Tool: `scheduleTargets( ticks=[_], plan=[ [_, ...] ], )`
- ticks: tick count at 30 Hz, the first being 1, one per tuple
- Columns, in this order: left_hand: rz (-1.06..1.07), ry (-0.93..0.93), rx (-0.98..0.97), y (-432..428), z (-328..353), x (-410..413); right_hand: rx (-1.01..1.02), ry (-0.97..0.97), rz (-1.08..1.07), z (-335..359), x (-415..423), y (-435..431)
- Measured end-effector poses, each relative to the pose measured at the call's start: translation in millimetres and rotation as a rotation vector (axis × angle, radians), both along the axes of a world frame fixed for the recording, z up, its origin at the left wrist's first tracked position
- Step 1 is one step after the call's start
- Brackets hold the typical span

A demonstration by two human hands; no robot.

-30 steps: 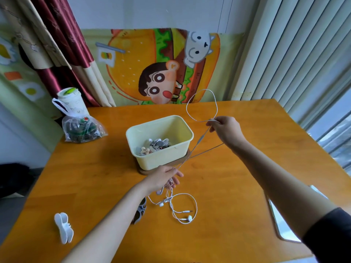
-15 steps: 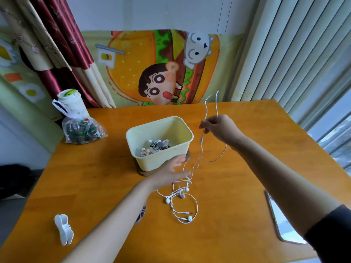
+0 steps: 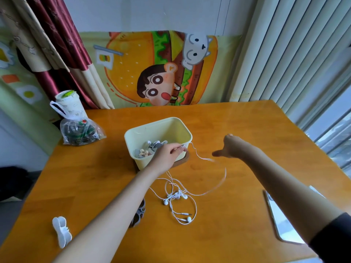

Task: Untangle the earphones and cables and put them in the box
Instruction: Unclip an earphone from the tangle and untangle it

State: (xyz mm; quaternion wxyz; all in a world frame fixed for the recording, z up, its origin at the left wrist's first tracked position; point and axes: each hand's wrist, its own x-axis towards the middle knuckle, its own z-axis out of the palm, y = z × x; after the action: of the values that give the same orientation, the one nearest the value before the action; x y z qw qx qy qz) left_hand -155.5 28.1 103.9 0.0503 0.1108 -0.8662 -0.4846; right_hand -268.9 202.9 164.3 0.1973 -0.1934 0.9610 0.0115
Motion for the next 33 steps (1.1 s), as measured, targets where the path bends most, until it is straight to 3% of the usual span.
scheduleTargets(
  ticks=[2, 6, 11, 18, 23, 26, 29, 31, 33],
  plan=[
    [-0.052, -0.007, -0.006, -1, 4, -5, -0.107, 0.053, 0.029, 2, 11, -5],
    [-0.096, 0.054, 0.003, 8, 33, -13, -0.531, -0.035, 0.363, 1, 31, -29],
    [-0.004, 0.078, 0.207, -6, 35, -9, -0.772, -0.055, 0.271, 19, 24, -31],
    [-0.009, -0.204, 0.141, -17, -16, 8, -1.019, 0.175, 0.049, 59, -7, -18],
    [-0.07, -0.275, 0.157, -9, -23, 9, -1.089, 0.319, -0.005, 85, -15, -13],
    [-0.097, -0.214, 0.169, -5, -16, 6, -1.058, 0.401, -0.018, 85, -15, -15],
    [-0.059, -0.107, 0.26, -1, 3, 3, -0.77, 0.389, -0.019, 73, -16, -11],
    [-0.036, -0.046, 0.337, 1, 17, 1, -0.551, 0.26, -0.005, 56, -16, -9],
    [-0.02, 0.012, 0.396, 2, 28, -1, -0.508, 0.117, 0.064, 37, -10, -9]
  ],
)
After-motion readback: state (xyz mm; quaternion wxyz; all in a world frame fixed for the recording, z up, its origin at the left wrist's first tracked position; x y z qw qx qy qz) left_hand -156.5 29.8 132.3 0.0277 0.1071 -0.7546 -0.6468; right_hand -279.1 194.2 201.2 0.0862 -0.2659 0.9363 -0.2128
